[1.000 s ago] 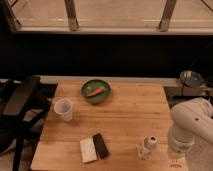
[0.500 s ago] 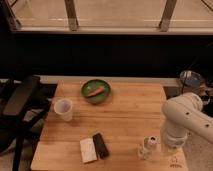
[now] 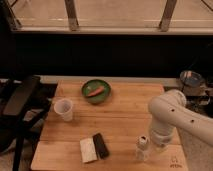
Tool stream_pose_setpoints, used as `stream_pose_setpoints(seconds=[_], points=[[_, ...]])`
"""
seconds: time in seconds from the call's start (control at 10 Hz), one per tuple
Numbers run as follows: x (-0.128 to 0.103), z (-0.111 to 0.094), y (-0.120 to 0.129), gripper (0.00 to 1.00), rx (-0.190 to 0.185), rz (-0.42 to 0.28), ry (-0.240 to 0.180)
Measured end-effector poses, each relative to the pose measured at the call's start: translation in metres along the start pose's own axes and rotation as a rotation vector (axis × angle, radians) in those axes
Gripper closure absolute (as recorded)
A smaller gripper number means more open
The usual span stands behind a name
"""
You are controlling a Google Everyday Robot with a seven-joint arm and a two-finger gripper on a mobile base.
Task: Knock the bottle over
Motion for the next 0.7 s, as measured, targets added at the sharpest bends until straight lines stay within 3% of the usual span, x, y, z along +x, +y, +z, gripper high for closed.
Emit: stream_pose_setpoints(seconds=[0.2, 0.5, 0.7], points=[[-0.008, -0.002, -0.001, 1.00, -0.008, -0.020, -0.005], [-0.047, -0.006, -0.007, 1.00, -0.022, -0.089, -0.008], [-0.055, -0.007, -0.007, 1.00, -0.029, -0.111, -0.010]])
